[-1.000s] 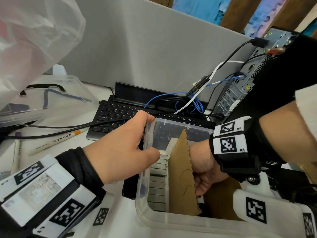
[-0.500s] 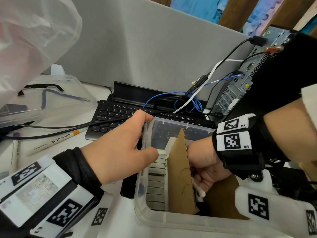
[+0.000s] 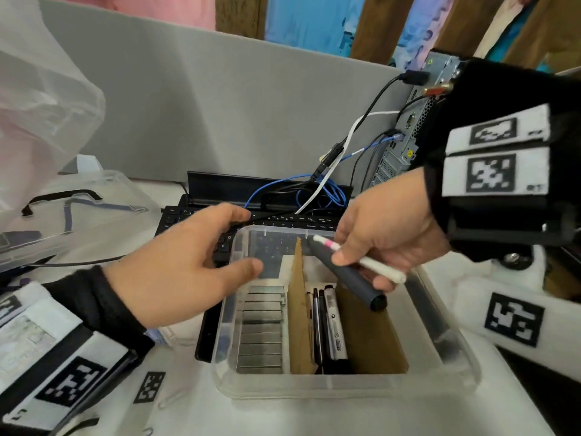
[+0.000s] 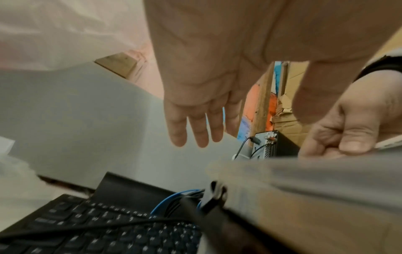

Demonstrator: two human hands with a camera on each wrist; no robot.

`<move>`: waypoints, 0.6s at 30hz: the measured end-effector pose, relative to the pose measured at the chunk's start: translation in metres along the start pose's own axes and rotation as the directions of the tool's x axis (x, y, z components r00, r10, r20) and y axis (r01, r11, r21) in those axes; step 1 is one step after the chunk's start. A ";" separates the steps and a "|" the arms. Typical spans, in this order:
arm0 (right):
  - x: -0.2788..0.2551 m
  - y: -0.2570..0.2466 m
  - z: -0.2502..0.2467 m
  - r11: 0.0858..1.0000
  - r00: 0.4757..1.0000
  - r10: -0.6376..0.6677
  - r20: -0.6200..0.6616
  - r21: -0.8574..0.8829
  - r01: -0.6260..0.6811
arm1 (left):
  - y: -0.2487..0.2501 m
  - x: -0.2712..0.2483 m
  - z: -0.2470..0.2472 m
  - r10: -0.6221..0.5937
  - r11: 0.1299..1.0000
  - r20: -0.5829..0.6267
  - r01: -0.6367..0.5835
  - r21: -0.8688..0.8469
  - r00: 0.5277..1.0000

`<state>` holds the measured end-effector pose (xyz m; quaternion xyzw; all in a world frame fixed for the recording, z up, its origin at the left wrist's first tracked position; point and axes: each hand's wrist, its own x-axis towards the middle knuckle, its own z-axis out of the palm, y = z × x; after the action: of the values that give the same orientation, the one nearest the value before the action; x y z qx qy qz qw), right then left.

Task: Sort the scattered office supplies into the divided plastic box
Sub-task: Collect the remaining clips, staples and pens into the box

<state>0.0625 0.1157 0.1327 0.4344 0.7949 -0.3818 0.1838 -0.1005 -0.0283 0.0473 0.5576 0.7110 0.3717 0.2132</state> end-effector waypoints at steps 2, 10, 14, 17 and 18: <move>-0.013 -0.001 -0.009 0.992 0.999 0.026 0.023 0.122 -0.028 | 0.014 -0.001 -0.003 0.035 0.998 -0.057 -0.037 -0.040 0.998; -0.022 -0.020 0.001 0.881 0.985 -0.169 -0.025 0.444 0.162 | 0.060 0.011 0.007 -0.057 0.824 0.179 0.147 -0.548 0.982; -0.018 -0.033 0.014 0.797 0.970 -0.238 0.050 0.582 0.165 | 0.066 0.014 0.009 -0.029 0.722 0.333 0.250 -0.645 0.942; -0.008 -0.037 0.012 0.817 0.994 -0.103 -0.042 0.566 0.109 | 0.067 0.013 0.006 -0.103 0.695 0.334 0.308 -0.650 0.937; -0.005 -0.038 0.012 0.835 0.990 -0.090 -0.108 0.533 0.135 | 0.066 0.013 0.006 -0.133 0.691 0.333 0.328 -0.645 0.934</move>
<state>0.0334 0.0911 0.1453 0.4358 0.6862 -0.5824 0.0001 -0.0581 -0.0080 0.0957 0.3866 0.5514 0.5030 0.5418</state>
